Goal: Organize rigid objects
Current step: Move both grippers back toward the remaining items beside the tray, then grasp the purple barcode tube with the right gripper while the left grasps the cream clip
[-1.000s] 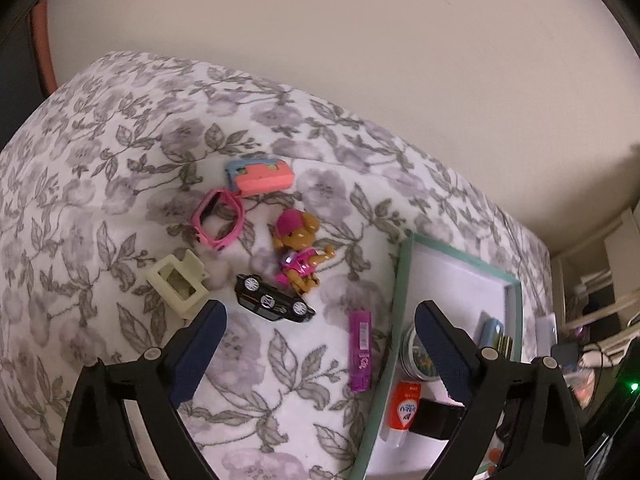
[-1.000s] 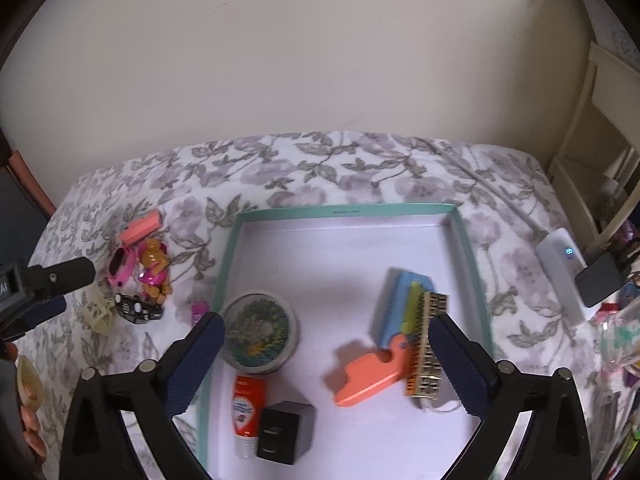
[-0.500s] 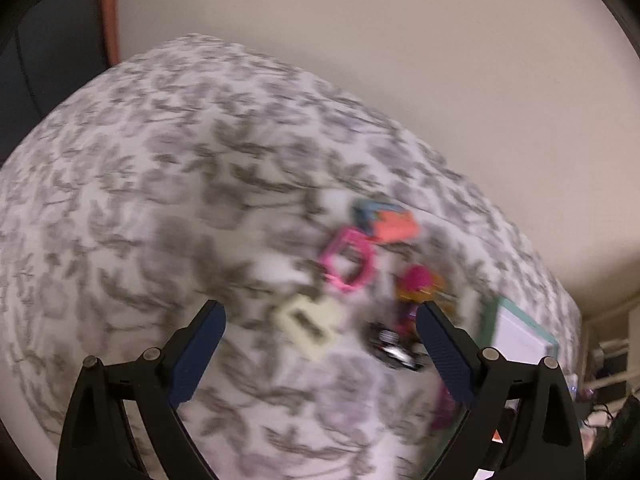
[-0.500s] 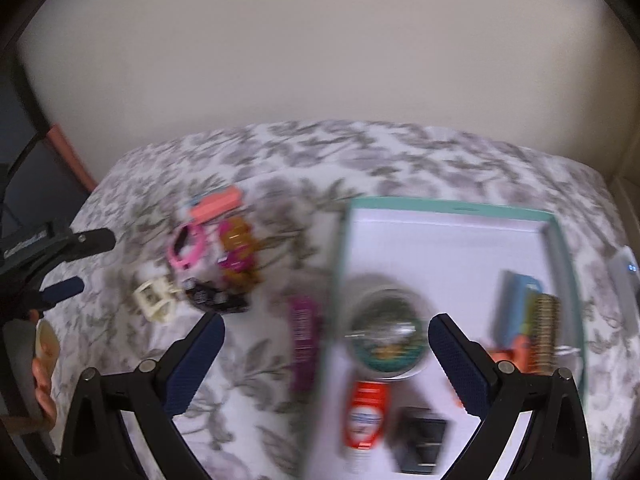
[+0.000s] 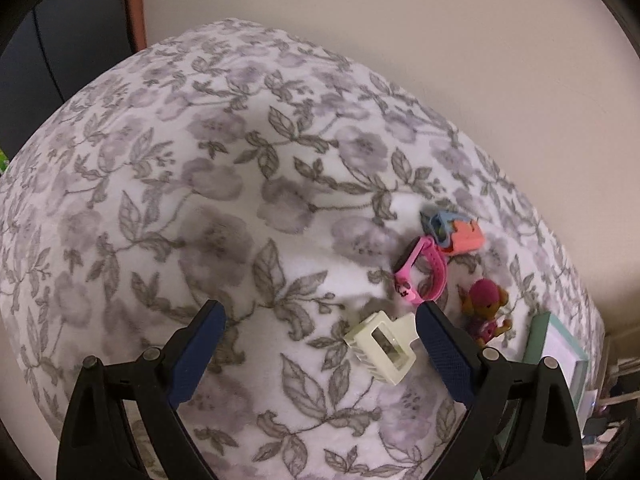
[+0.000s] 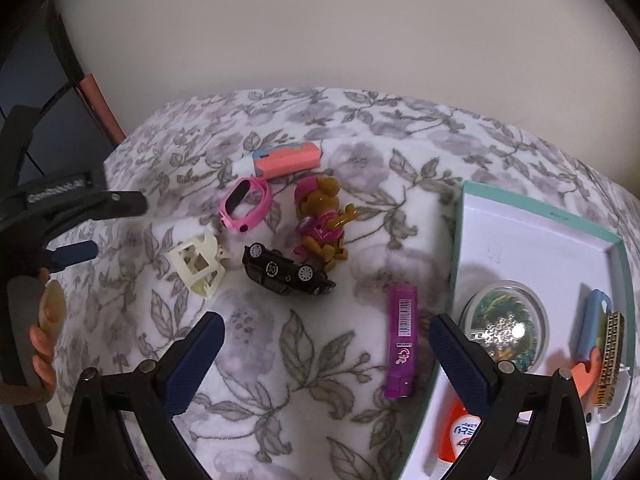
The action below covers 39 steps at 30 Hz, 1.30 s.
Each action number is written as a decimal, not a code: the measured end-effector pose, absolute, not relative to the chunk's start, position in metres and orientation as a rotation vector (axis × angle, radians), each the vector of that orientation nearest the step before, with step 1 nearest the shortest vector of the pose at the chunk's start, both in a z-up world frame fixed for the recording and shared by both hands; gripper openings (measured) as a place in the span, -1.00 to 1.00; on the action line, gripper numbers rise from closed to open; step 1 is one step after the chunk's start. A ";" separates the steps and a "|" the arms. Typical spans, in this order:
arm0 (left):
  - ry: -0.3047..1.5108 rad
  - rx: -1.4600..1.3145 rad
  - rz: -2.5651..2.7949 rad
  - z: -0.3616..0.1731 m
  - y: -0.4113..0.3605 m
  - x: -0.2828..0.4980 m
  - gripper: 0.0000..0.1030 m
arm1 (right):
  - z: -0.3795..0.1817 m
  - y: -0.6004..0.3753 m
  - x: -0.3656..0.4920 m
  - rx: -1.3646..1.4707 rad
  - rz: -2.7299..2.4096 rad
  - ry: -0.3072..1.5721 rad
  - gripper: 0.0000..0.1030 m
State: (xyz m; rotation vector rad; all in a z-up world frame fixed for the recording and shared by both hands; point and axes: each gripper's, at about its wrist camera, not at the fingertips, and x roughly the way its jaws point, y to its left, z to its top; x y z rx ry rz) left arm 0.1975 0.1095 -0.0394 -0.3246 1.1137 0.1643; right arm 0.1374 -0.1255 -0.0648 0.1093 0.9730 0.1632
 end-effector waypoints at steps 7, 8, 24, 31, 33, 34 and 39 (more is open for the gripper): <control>1.144 -0.342 0.116 -0.062 0.092 0.210 0.86 | -0.071 -0.127 0.145 0.120 0.173 0.971 1.00; 1.149 -0.347 0.110 -0.065 0.090 0.211 0.86 | -0.071 -0.129 0.147 0.129 0.175 0.972 1.00; 1.190 -0.234 0.086 -0.088 0.063 0.227 0.86 | -0.079 -0.146 0.170 0.123 0.106 1.014 1.00; 1.196 -0.194 0.070 -0.091 0.057 0.232 0.60 | -0.075 -0.131 0.174 0.032 0.163 1.017 1.00; 1.205 -0.186 0.069 -0.094 0.057 0.233 0.56 | -0.077 -0.127 0.177 0.005 0.170 1.029 1.00; 1.206 -0.186 0.067 -0.095 0.057 0.233 0.53 | -0.079 -0.124 0.180 -0.018 0.171 1.043 1.00; 1.218 -0.173 0.051 -0.098 0.056 0.233 0.46 | -0.090 -0.121 0.190 -0.059 0.174 1.090 1.00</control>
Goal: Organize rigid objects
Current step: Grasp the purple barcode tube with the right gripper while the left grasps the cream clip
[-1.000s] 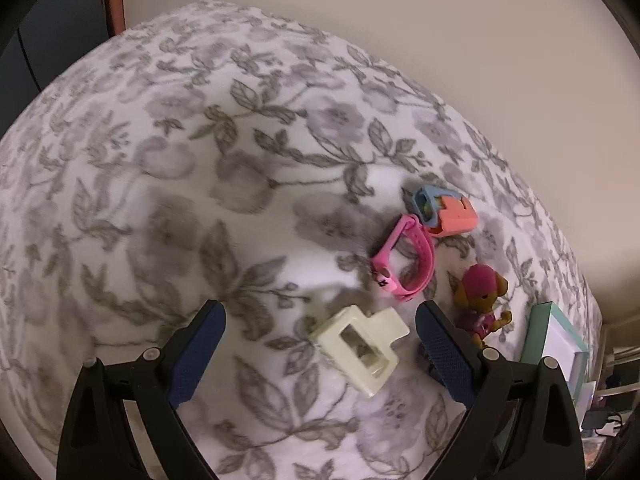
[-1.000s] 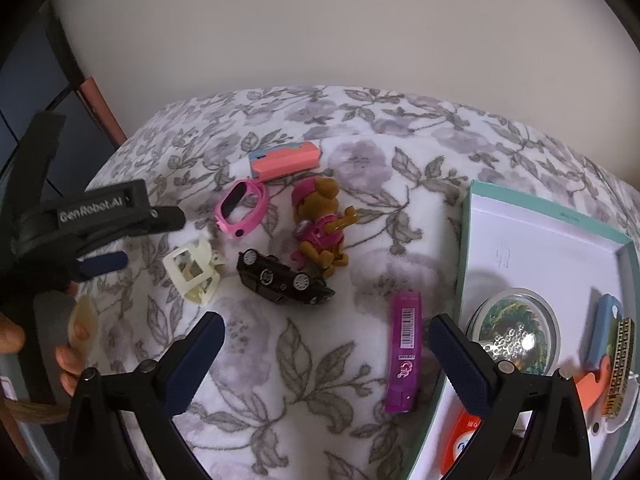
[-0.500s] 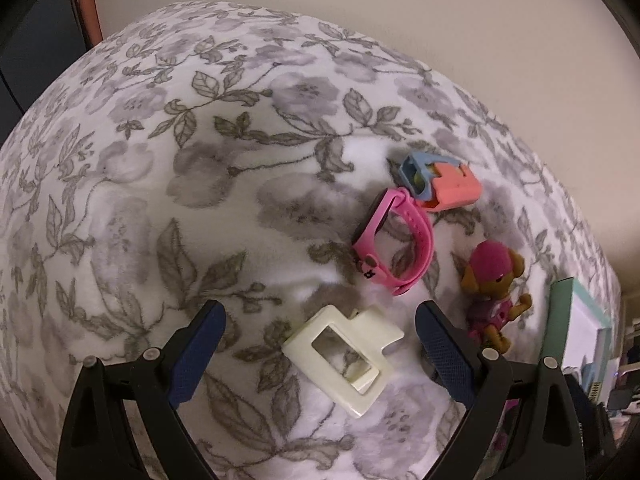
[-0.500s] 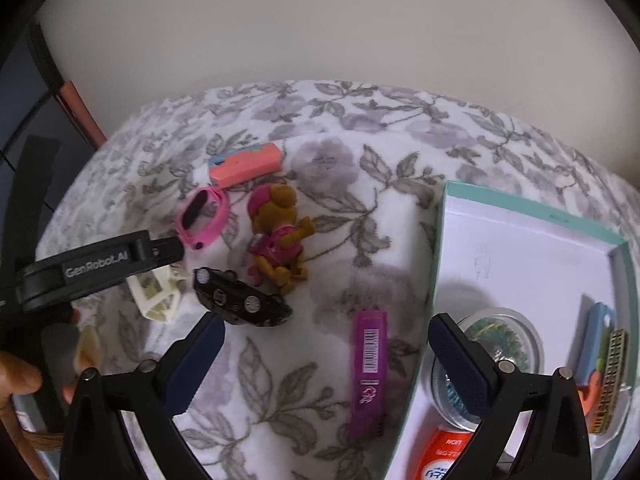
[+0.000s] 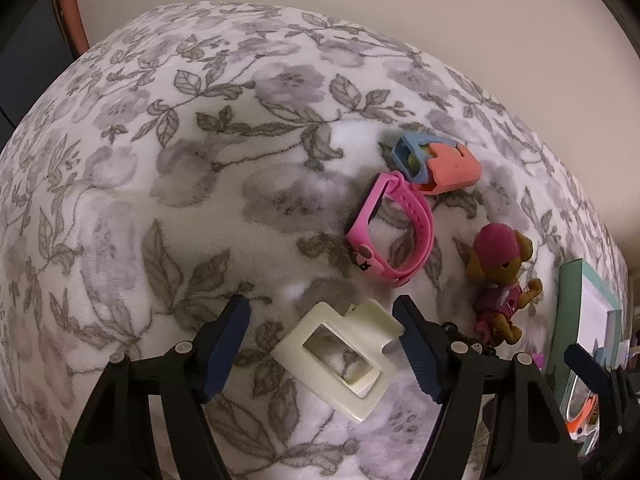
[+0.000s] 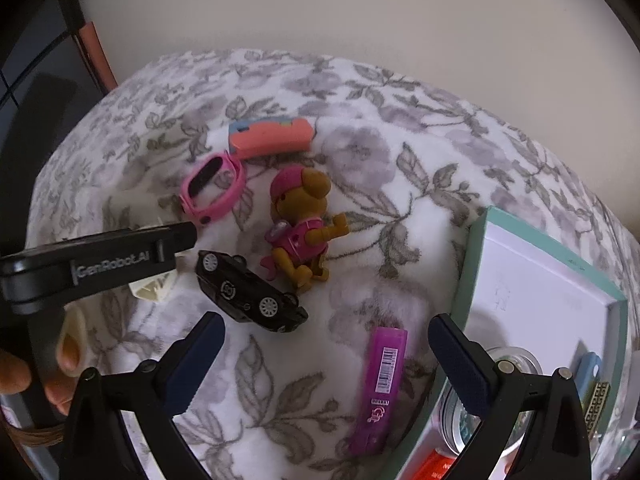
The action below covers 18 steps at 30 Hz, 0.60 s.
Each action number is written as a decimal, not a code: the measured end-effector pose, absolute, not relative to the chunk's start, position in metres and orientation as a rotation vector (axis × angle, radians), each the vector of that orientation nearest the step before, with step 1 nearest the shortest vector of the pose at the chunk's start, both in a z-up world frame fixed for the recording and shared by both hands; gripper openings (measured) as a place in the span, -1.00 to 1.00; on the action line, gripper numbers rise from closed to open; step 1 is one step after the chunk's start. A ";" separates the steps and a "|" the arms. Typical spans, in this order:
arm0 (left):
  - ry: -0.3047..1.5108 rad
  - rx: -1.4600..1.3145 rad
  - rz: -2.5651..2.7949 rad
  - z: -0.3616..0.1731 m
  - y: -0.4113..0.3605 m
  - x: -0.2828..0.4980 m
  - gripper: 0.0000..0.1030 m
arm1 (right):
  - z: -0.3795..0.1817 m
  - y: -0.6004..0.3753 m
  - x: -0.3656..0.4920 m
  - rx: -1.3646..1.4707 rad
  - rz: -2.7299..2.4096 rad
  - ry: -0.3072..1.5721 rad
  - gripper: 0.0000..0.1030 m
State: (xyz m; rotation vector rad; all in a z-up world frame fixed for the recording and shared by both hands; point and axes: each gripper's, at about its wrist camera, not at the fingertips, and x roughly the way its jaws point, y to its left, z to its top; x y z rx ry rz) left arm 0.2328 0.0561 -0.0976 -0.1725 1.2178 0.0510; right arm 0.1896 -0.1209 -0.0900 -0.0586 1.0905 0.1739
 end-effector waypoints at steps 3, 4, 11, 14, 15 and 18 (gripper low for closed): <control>1.226 -0.146 0.054 -0.098 0.053 0.233 0.24 | -0.096 -0.121 0.195 -0.068 0.174 1.115 1.00; 1.225 -0.133 0.057 -0.098 0.053 0.234 0.13 | -0.098 -0.121 0.196 -0.070 0.172 1.119 1.00; 1.232 -0.125 0.043 -0.098 0.053 0.237 0.09 | -0.103 -0.118 0.196 -0.093 0.182 1.158 0.99; 1.241 -0.115 0.041 -0.097 0.053 0.235 0.09 | -0.107 -0.113 0.192 -0.087 0.203 1.194 0.87; 1.244 -0.115 0.039 -0.097 0.053 0.234 0.09 | -0.111 -0.115 0.190 -0.070 0.205 1.211 0.87; 1.251 -0.114 0.036 -0.096 0.054 0.231 0.09 | -0.115 -0.114 0.183 -0.093 0.194 1.205 0.75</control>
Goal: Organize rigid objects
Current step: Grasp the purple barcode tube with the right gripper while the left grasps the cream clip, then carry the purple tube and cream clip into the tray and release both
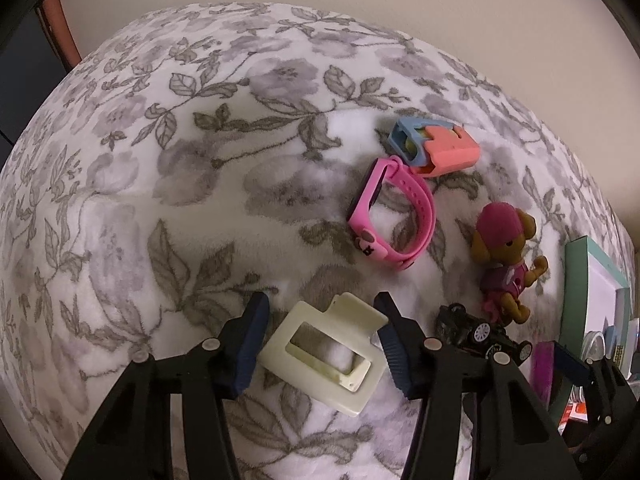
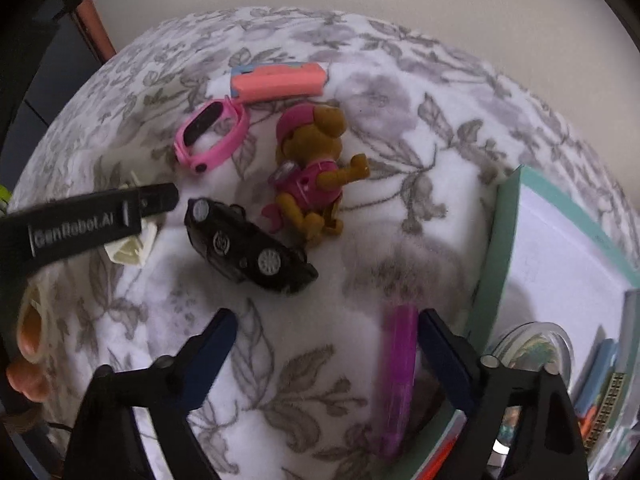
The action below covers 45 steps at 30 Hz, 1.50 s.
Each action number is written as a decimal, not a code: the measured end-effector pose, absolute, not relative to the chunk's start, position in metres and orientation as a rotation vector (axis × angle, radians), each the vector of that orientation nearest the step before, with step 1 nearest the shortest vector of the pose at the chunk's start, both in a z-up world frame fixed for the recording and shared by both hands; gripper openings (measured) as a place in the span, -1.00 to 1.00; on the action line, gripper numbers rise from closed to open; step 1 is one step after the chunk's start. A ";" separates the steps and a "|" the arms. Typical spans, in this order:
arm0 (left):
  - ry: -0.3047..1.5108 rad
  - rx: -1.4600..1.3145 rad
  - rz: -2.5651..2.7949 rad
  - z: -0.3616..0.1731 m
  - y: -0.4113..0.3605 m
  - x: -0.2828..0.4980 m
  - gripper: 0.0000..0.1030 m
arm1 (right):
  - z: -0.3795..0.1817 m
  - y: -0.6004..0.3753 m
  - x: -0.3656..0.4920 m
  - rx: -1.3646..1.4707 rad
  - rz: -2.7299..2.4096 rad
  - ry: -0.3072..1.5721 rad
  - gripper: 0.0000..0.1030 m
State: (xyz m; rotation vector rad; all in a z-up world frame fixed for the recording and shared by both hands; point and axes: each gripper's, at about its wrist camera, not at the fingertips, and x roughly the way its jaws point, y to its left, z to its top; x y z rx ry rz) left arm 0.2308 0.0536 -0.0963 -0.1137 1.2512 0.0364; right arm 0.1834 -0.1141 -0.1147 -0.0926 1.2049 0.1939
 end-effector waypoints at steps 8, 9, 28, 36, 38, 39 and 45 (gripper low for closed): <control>1.273 -0.095 0.035 -0.096 0.056 0.219 0.08 | -0.114 -0.119 0.159 -0.069 0.188 1.209 0.16; 1.275 -0.094 0.036 -0.096 0.056 0.217 0.08 | -0.114 -0.117 0.155 -0.064 0.182 1.210 0.09; 1.328 -0.055 0.032 -0.095 0.037 0.161 0.08 | -0.112 -0.137 0.081 0.095 0.050 1.217 -0.60; 1.278 -0.073 0.016 -0.061 0.039 0.124 0.08 | -0.090 -0.165 0.044 0.247 0.077 1.199 -0.60; 1.252 -0.074 0.002 -0.049 0.035 0.117 0.08 | -0.076 -0.170 0.042 0.270 0.093 1.175 -0.60; 1.233 -0.069 -0.003 -0.041 0.032 0.112 0.08 | -0.070 -0.173 0.041 0.285 0.103 1.165 -0.60; 1.169 -0.043 -0.038 -0.011 0.008 0.094 0.08 | -0.041 -0.190 0.026 0.301 0.083 1.127 -0.60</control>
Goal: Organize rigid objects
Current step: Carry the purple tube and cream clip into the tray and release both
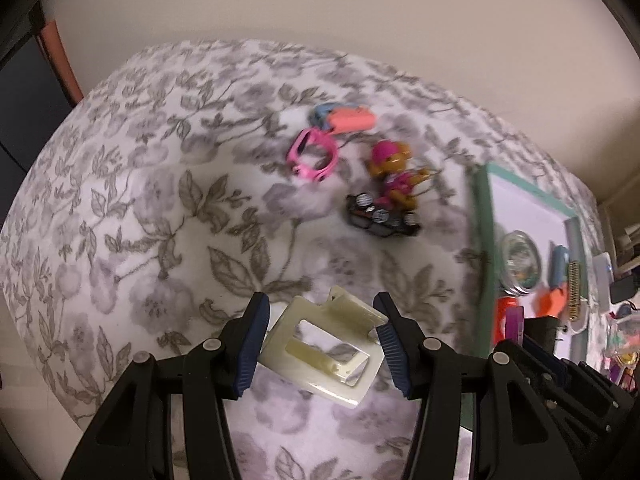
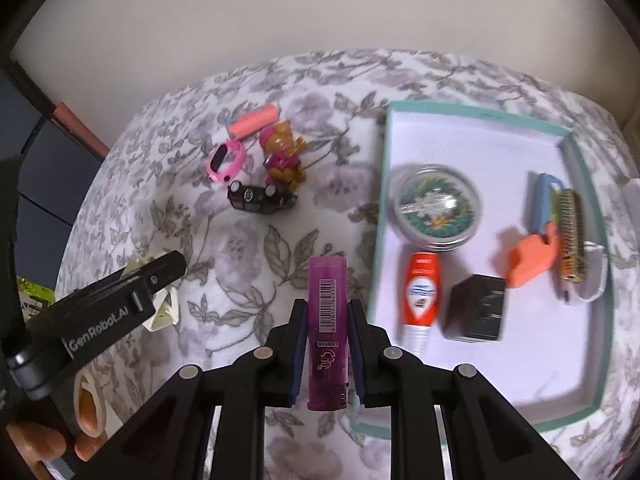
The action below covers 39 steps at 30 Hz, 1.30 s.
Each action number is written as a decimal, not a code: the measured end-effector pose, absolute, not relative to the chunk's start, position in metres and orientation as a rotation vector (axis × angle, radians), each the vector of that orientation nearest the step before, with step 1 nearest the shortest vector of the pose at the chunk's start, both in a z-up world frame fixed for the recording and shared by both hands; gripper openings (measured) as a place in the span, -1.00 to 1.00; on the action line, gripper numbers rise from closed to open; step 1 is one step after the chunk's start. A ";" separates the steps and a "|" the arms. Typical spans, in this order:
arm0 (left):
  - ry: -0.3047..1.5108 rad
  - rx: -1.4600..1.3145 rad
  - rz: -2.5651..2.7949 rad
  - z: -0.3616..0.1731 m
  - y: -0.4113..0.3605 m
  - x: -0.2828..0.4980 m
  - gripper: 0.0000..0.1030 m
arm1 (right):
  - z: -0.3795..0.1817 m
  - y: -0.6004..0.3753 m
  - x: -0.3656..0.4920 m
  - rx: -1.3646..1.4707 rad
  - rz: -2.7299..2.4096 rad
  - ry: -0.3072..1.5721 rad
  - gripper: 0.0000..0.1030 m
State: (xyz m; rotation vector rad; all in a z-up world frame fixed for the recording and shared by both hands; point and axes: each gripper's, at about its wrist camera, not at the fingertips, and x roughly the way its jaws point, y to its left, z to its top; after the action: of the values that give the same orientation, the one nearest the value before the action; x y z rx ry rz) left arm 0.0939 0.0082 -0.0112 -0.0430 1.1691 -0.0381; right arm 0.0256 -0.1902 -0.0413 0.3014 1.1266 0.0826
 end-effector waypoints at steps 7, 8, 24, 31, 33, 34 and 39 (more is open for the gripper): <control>1.143 -0.001 -0.112 -0.002 -0.027 0.092 0.08 | -0.029 -0.227 0.031 0.295 -0.047 1.111 -0.60; 1.141 0.012 -0.118 -0.002 -0.034 0.090 0.08 | -0.029 -0.233 0.032 0.295 -0.059 1.108 -0.60; 1.203 0.146 -0.344 -0.025 -0.132 0.053 0.08 | -0.063 -0.310 0.016 0.321 -0.192 1.196 -0.59; 1.253 0.197 -0.378 -0.044 -0.150 0.047 0.08 | -0.091 -0.327 0.012 0.302 -0.222 1.287 -0.59; 1.270 0.214 -0.381 -0.050 -0.155 0.044 0.08 | -0.098 -0.329 0.011 0.305 -0.225 1.305 -0.59; 1.275 0.224 -0.379 -0.052 -0.157 0.043 0.08 | -0.102 -0.330 0.011 0.307 -0.228 1.315 -0.59; 1.299 0.263 -0.363 -0.064 -0.164 0.041 0.08 | -0.112 -0.330 0.010 0.296 -0.222 1.328 -0.59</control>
State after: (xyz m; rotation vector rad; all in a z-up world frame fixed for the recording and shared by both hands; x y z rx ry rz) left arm 0.0407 -0.1635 -0.0645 0.2633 1.2995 -0.3627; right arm 0.0096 -0.3296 -0.1122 0.2956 1.3276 -0.2225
